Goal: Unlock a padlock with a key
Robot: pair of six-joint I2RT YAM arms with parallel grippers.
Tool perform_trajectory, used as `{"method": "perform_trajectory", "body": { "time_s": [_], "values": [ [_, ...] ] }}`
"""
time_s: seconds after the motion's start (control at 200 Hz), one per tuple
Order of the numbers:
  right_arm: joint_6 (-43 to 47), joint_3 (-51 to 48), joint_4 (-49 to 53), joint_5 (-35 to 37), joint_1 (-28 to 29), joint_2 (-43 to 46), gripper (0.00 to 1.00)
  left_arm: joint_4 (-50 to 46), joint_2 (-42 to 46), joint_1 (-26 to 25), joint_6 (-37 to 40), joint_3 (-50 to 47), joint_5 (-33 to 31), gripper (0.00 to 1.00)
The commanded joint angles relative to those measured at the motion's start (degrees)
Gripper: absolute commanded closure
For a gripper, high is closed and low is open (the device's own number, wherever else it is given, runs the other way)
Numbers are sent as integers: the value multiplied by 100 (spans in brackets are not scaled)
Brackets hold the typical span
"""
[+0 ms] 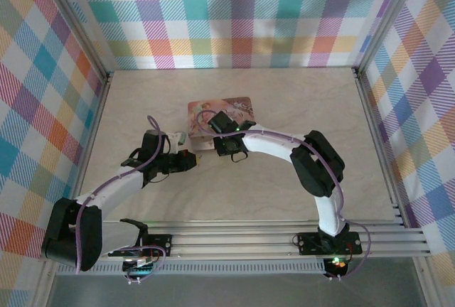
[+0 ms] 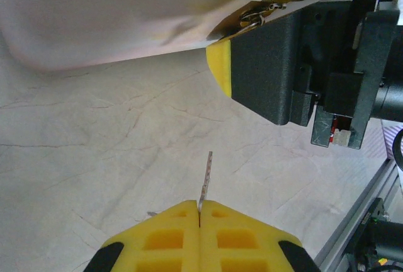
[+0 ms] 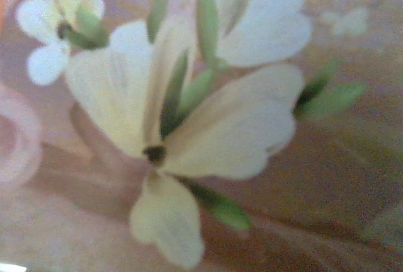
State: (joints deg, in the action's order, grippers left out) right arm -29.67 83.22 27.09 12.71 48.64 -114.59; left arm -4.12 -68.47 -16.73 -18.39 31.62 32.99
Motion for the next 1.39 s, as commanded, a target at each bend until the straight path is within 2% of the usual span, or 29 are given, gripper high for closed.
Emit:
{"method": "perform_trajectory", "body": {
  "time_s": [0.0, 0.23, 0.275, 0.38, 0.425, 0.74, 1.025, 1.39],
  "values": [
    [71, 160, 49, -93, -39, 262, 99, 150, 115, -85, 80, -77, 118, 100],
    [-190, 291, 280, -130, -39, 252, 99, 60, 119, -96, 115, -81, 23, 100],
    [-271, 393, 429, -69, -39, 236, 94, 84, 107, -111, 115, -85, 17, 100],
    [-379, 513, 633, 85, -41, 242, 75, 139, 49, -112, 107, -77, 13, 100],
    [-389, 474, 597, 137, -39, 268, 70, 148, 35, -111, 100, -68, 14, 100],
    [-455, 245, 34, 323, -39, 177, 55, 43, 135, -120, 126, -68, -13, 100],
    [-523, 122, -182, 613, -21, -98, 50, 11, 126, -120, 155, -66, -98, 100],
    [-506, 30, -514, 859, -26, -334, 52, 36, 38, -120, 157, 46, -167, 100]
  ]
}}
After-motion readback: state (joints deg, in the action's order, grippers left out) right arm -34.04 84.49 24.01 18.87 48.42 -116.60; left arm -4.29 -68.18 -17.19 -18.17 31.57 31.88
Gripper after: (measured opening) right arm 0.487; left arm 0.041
